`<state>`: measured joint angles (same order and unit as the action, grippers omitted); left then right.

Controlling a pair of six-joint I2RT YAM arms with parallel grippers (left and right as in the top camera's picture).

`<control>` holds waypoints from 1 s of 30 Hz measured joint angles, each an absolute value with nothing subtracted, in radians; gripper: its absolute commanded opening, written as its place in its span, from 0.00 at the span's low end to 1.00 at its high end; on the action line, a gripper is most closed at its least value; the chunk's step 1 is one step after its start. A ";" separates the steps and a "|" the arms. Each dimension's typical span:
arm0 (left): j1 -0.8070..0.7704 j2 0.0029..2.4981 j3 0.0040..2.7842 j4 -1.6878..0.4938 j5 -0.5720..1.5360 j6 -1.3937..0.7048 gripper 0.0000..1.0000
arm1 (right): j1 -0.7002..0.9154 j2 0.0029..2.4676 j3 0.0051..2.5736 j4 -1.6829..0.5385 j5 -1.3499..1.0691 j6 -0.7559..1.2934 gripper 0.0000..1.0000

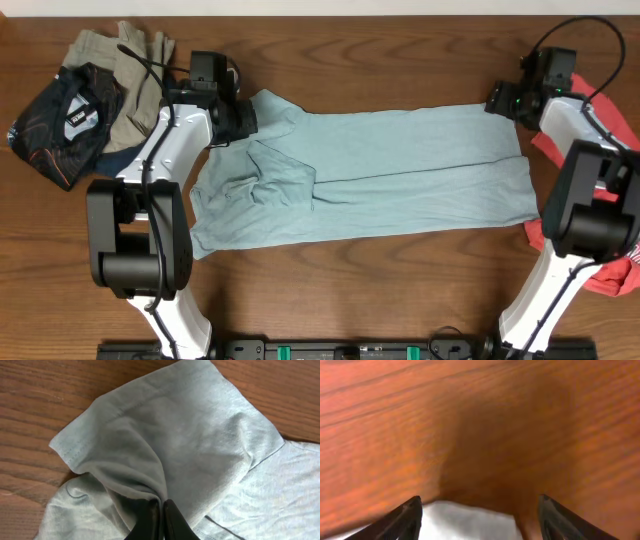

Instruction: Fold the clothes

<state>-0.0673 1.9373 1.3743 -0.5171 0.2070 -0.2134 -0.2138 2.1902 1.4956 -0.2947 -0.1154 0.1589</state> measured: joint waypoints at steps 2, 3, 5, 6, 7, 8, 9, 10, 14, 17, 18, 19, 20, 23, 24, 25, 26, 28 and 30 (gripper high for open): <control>-0.067 1.937 1.374 -0.518 0.207 -0.213 0.06 | -0.214 2.207 1.496 -0.273 -0.115 0.165 0.63; -0.067 1.937 1.374 -0.518 0.207 -0.213 0.06 | -0.214 2.207 1.496 -0.266 -0.120 0.170 0.56; -0.067 1.937 1.374 -0.518 0.207 -0.213 0.06 | -0.214 2.209 1.496 -0.272 -0.127 0.174 0.36; -0.067 1.937 1.374 -0.518 0.207 -0.213 0.07 | -0.214 2.210 1.496 -0.276 -0.131 0.177 0.26; -0.067 1.937 1.374 -0.519 0.207 -0.213 0.06 | -0.214 2.210 1.496 -0.285 -0.134 0.183 0.17; -0.067 1.937 1.374 -0.519 0.207 -0.213 0.06 | -0.214 2.210 1.496 -0.293 -0.136 0.183 0.12; -0.067 1.937 1.374 -0.519 0.207 -0.213 0.06 | -0.214 2.210 1.496 -0.304 -0.139 0.190 0.07; -0.067 1.937 1.374 -0.519 0.207 -0.213 0.06 | -0.214 2.210 1.497 -0.311 -0.141 0.188 0.03; -0.067 1.937 1.374 -0.519 0.207 -0.213 0.06 | -0.214 2.210 1.499 -0.328 -0.142 0.194 0.01; -0.067 1.937 1.374 -0.513 0.207 -0.213 0.06 | -0.214 2.210 1.502 -0.333 -0.143 0.194 0.01; -0.067 1.937 1.374 -0.509 0.207 -0.213 0.06 | -0.215 2.210 1.504 -0.337 -0.142 0.194 0.01; -0.066 1.937 1.374 -0.506 0.207 -0.213 0.06 | -0.215 2.210 1.505 -0.343 -0.143 0.194 0.01; -0.065 1.937 1.374 -0.503 0.207 -0.213 0.06 | -0.215 2.209 1.507 -0.351 -0.143 0.194 0.01; -0.054 1.929 1.374 -0.503 0.208 -0.213 0.06 | -0.219 2.199 1.509 -0.386 -0.146 0.195 0.01; -0.049 1.920 1.374 -0.509 0.207 -0.213 0.06 | -0.222 2.193 1.509 -0.403 -0.145 0.195 0.01; -0.043 1.909 1.374 -0.517 0.207 -0.213 0.06 | -0.223 2.186 1.509 -0.419 -0.145 0.195 0.01; -0.036 1.889 1.373 -0.530 0.207 -0.214 0.06 | -0.227 2.175 1.509 -0.438 -0.145 0.195 0.01; -0.028 1.841 1.373 -0.561 0.208 -0.219 0.06 | -0.231 2.147 1.509 -0.485 -0.144 0.195 0.01; -0.023 1.791 1.373 -0.604 0.208 -0.229 0.06 | -0.239 2.102 1.509 -0.559 -0.141 0.195 0.01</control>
<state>-0.0231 1.7908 1.3731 -0.6044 0.2077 -0.2291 -0.2386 2.1017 1.5089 -0.5594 -0.1410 0.1947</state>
